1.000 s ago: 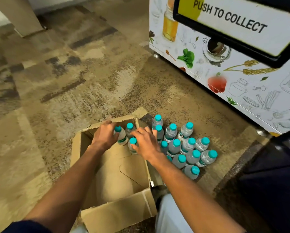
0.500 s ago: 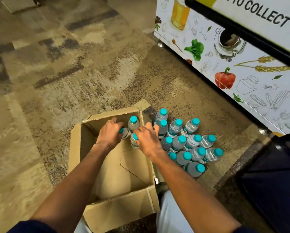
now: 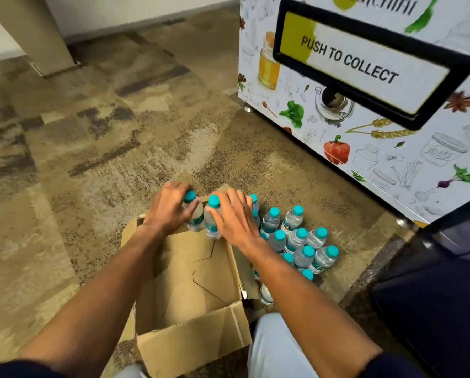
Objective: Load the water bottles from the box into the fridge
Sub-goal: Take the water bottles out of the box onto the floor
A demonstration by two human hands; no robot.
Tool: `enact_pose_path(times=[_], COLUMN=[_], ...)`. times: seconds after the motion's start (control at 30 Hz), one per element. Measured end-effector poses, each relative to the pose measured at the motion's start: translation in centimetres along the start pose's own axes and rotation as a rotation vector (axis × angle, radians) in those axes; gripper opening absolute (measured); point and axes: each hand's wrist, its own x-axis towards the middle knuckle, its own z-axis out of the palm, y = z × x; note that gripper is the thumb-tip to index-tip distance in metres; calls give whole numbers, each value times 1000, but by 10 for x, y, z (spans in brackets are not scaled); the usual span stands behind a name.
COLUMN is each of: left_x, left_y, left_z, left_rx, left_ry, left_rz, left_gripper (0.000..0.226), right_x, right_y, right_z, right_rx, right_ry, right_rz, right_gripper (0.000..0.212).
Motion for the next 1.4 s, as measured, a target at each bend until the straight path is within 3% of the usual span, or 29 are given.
enact_pose_path(times=[0.2, 0.33, 0.53, 0.83, 1.1, 1.4], left_x=[50, 87, 122, 139, 130, 121], left_y=[50, 91, 142, 169, 152, 145], left_z=[-46, -43, 15, 113, 165, 184], left_rx=[-34, -136, -248, -199, -159, 21], left_ry=[251, 314, 129, -85, -178, -208], left_rz=[30, 73, 27, -48, -139, -114], left_gripper=[30, 32, 35, 39, 41, 38], right_x=[40, 55, 53, 20, 14, 9], right_y=[18, 54, 124, 203, 219, 218], right_z=[-59, -91, -98, -51, -10, 8], right_rx=[38, -27, -101, -166, -119, -183], right_ry=[272, 334, 221, -2, -82, -126], right_rz=[29, 58, 192, 360, 514, 605], right_gripper=[35, 33, 35, 40, 37, 44])
